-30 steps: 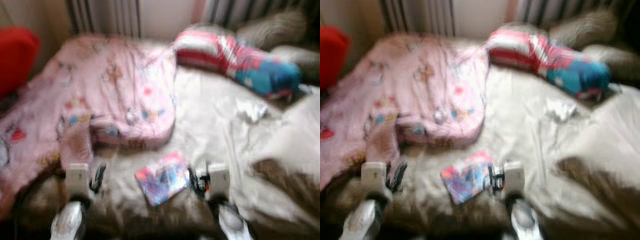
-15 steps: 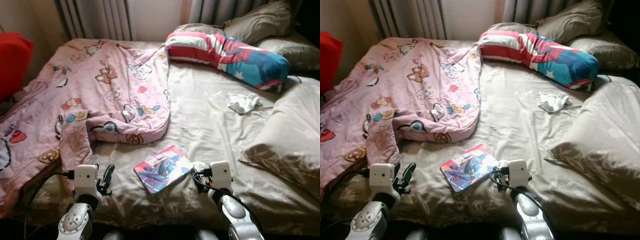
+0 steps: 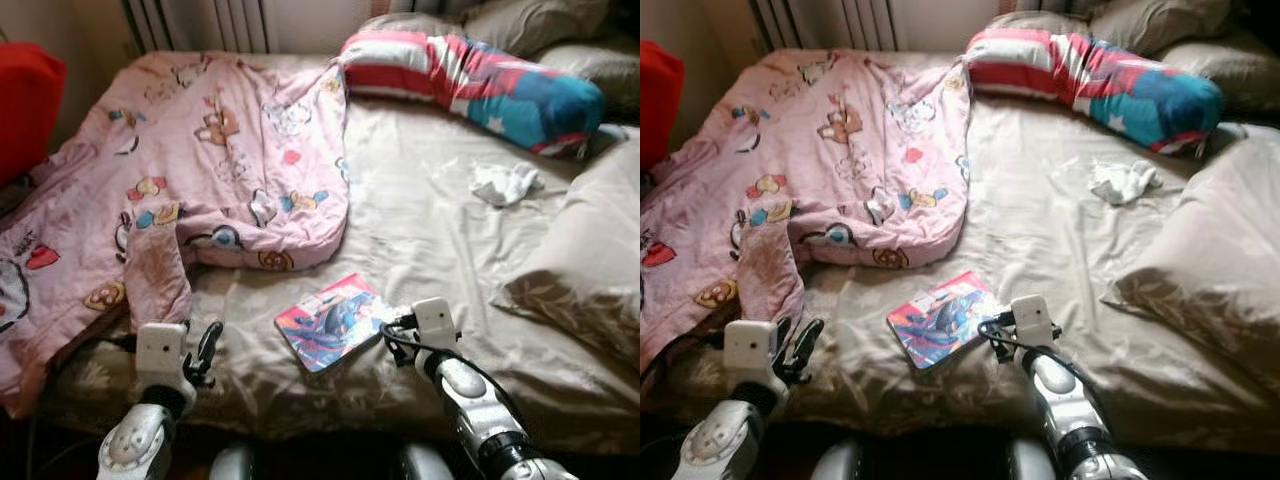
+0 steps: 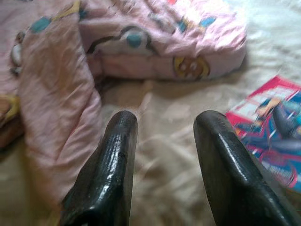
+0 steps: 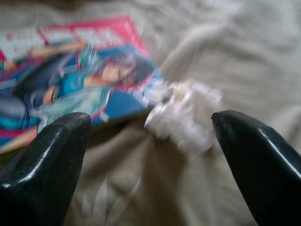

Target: Clean up the room

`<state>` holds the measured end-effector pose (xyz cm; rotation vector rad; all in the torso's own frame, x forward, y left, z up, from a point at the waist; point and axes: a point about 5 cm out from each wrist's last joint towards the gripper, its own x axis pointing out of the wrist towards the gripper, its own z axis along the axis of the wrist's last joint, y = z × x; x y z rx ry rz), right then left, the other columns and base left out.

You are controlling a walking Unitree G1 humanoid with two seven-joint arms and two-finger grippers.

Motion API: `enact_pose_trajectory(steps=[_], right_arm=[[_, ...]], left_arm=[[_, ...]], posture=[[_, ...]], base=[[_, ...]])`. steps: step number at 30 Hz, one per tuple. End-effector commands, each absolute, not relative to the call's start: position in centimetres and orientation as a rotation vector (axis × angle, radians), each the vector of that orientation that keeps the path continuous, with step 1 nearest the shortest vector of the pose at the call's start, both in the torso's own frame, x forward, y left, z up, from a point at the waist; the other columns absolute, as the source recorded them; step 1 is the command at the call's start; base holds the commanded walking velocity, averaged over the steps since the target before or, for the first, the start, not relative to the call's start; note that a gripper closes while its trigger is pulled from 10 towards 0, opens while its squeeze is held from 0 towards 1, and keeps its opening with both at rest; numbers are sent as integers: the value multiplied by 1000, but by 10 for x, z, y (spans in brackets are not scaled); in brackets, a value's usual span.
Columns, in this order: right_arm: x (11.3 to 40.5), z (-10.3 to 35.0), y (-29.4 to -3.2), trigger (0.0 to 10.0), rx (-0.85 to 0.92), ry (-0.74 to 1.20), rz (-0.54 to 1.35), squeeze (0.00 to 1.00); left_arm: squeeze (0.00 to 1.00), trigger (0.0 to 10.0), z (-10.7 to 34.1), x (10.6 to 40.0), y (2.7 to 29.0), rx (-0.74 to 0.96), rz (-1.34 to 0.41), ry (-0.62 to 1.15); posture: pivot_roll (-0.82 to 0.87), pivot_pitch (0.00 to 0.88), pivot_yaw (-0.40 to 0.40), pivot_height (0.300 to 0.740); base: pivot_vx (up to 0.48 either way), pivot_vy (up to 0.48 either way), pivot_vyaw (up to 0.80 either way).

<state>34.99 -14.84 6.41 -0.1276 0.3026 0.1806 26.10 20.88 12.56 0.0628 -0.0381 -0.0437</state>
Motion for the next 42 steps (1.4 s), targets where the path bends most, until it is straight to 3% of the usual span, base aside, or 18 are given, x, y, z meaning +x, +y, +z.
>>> enact_pose_trajectory(steps=[1,19,20,21,22,42], right_arm=[[350,64,-147,10000,-126,306,182,0],[368,87,-152,10000,-139,252,120,0],[368,86,-154,6667,-145,262,105,0],[368,86,-155,2549,-150,266,92,0],[368,86,-156,0,-152,268,84,0],[372,94,-168,0,-161,246,-40,0]], left_arm=[[0,10000,130,256,212,86,-46,-32],[0,10000,146,233,214,104,-36,-5],[0,10000,146,232,215,105,-33,-1],[0,10000,145,232,215,105,-30,2],[0,10000,145,231,215,106,-28,5],[0,10000,142,242,214,113,-26,22]], posture=[[76,364,33,590],[131,451,46,590],[131,456,46,590],[132,457,45,590],[133,458,45,590],[118,434,50,590]], base=[[0,0,0],[0,0,0],[0,0,0],[0,0,0],[0,0,0],[0,0,0]])
